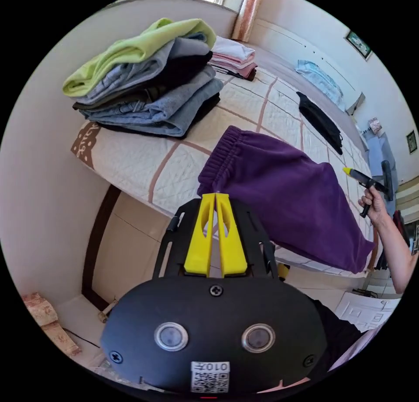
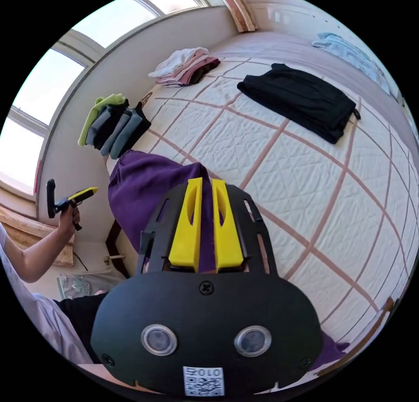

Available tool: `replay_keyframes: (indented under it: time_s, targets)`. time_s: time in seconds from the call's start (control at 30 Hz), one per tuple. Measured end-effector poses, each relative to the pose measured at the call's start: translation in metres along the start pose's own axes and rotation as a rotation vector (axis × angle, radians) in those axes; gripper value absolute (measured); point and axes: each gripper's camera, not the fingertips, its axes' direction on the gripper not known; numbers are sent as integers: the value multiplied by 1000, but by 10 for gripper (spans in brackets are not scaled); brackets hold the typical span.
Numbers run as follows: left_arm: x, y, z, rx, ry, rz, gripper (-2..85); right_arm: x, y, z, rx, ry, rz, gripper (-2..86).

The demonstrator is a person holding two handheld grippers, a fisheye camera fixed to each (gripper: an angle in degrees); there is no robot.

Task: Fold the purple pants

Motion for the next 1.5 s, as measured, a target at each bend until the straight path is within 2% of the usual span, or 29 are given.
replay_keyframes:
  time_s: [0.17,0.23,0.27,0.33,0.4,0.47,0.57,0.63,0.67,0.73,0.77,0.83,0.97,1.03,1.1,1.17,1.23,1.33,1.4,1.5]
  targets:
    - [91,-32,15,-96,15,248,-1,5,102,36,-181,22,70,38]
    - [116,-49,56,-237,3,253,-1,22,127,52,-234,-17,117,33]
    - [120,-52,62,-259,-2,243,-1,34,137,43,-177,-67,157,32]
    - [133,-65,55,-254,-25,183,-1,47,154,9,-55,-36,186,33]
    - [144,-71,32,-207,-5,135,-1,60,186,-34,85,61,262,39]
    - [173,-78,4,-147,0,169,-1,86,254,-83,204,214,468,49]
    - [266,-96,-26,-98,40,378,0,124,358,-119,244,394,798,61]
    - [371,-113,-37,-50,221,616,2,146,415,-125,231,406,978,70]
    - [401,-117,-38,-45,279,678,3,157,447,-124,252,370,1080,75]
    - [529,-128,-42,-42,498,917,8,168,482,-117,300,299,1183,83]
    - [561,-129,-42,-42,540,970,10,173,498,-111,326,254,1234,89]
    - [681,-126,-43,-70,672,1145,20,178,513,-100,359,196,1284,97]
    - [831,-107,-37,-149,738,1344,29,187,543,-72,379,82,1417,102]
    - [904,-87,-28,-226,716,1438,29,186,555,-69,436,59,1451,96]
    - [944,-70,-16,-320,704,1498,27,187,564,-69,446,39,1437,86]
    - [969,-56,-5,-378,610,1541,22,185,573,-71,425,19,1409,68]
    - [981,-56,-11,-349,625,1544,13,180,584,-77,406,0,1412,58]
    - [989,-66,-39,-271,737,1578,4,159,606,-102,553,21,1332,51]
    - [999,-68,-48,-215,751,1617,2,150,613,-108,633,55,1262,49]
    - [1024,-65,-22,-266,711,1640,1,155,617,-92,582,117,1264,46]
